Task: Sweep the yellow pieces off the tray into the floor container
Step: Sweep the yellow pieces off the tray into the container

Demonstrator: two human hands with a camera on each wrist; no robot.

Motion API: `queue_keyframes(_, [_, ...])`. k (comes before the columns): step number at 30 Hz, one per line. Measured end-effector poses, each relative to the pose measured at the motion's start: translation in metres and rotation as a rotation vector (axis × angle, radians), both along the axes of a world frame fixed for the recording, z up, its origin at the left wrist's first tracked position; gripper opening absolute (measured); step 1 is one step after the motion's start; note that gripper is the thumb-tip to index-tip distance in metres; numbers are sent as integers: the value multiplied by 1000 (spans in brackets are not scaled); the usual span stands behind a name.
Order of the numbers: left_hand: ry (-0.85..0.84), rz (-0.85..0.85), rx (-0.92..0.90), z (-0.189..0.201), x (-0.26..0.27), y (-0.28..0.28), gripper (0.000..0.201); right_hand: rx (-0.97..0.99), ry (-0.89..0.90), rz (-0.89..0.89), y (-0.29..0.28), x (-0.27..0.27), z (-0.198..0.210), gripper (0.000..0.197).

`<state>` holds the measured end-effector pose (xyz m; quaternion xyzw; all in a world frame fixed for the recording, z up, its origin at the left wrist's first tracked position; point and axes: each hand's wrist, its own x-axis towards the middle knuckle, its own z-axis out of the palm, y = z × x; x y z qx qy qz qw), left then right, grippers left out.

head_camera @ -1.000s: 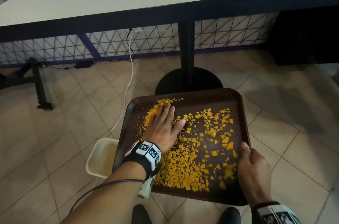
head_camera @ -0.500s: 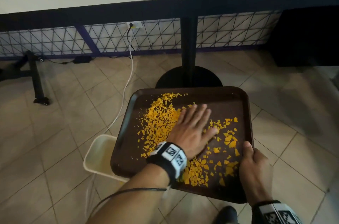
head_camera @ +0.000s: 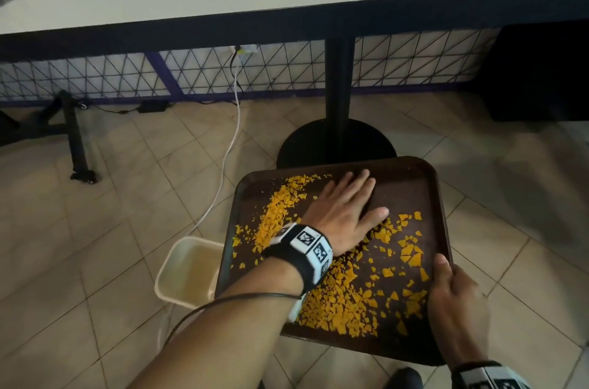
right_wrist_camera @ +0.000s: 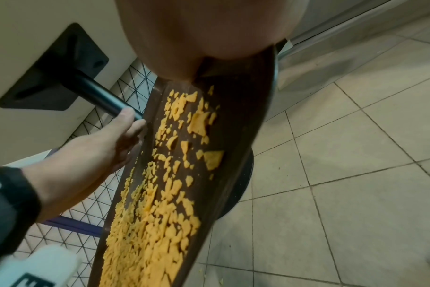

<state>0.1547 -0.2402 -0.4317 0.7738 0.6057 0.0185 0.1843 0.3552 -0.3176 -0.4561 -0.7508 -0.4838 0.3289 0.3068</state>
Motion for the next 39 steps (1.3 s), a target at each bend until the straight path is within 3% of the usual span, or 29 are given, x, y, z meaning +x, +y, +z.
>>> queue_keyframes(4, [74, 59, -22, -13, -16, 2, 73, -4, 14, -12, 1, 0, 1, 46])
queue_keyframes(11, [71, 330, -126, -38, -93, -38, 77, 6, 6, -2, -1, 1, 1, 45])
queue_keyframes(17, [18, 267, 46, -30, -82, -25, 72, 22, 2, 23, -3, -3, 6, 42])
queue_keyframes(20, [69, 223, 30, -30, -80, -9, 73, 15, 14, 2, -1, -3, 9, 43])
queue_keyframes(26, [186, 326, -51, -49, -130, -31, 79, 5, 24, -1, 1, 1, 9, 43])
queue_keyframes(31, [138, 362, 80, -38, -141, -22, 73, 12, -15, 31, -1, -4, 6, 41])
queue_keyframes(35, [127, 393, -30, -40, -148, -14, 76, 34, -33, 32, 0, -9, 4, 42])
queue_keyframes(39, [108, 455, -163, -58, -162, -41, 82, 41, -23, 41, 1, -15, 4, 42])
